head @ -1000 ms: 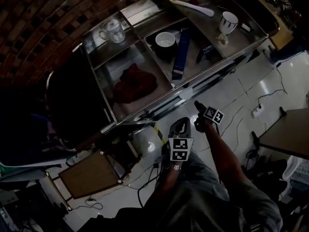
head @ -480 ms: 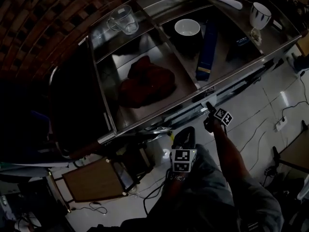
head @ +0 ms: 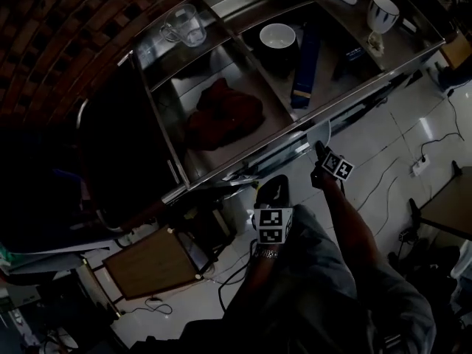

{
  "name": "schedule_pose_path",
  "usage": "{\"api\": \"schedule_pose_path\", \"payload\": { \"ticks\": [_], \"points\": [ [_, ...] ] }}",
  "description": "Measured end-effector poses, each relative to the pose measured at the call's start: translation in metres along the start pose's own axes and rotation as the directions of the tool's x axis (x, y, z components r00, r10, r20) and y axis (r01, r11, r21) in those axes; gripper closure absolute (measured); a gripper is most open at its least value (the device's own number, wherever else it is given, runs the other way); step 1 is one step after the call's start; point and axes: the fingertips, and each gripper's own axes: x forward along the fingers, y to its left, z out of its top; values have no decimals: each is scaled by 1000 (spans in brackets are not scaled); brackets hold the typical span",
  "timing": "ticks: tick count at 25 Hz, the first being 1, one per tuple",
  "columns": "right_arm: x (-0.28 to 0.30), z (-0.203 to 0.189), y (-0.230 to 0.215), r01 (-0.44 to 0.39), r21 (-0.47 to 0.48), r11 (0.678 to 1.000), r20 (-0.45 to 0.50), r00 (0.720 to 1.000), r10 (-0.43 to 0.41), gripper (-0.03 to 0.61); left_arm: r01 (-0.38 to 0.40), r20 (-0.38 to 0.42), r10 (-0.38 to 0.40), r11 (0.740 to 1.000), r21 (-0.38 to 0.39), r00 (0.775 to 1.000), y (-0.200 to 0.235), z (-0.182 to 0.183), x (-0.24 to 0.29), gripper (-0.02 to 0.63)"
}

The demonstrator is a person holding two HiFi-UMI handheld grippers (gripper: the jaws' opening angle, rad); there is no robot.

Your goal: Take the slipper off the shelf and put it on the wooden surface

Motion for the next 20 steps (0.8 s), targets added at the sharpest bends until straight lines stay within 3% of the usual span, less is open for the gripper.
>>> {"api": "schedule_pose_path", "payload": {
  "ticks": [3, 11, 20],
  "points": [
    [-56, 18, 31, 12, 39, 999, -17, 1000, -11, 548, 7, 1, -7, 1000, -1, 1000, -11, 41, -24, 611],
    [-223, 48, 57, 200, -168, 965, -65, 975, -213, 548, 16, 17, -15, 999, -50, 1000, -51, 112, -86, 610],
    [-326, 41, 109, 126, -337, 933, -63, 986, -156, 548, 10, 61, -4, 995, -99, 998, -92, 103, -147, 609]
  ]
}}
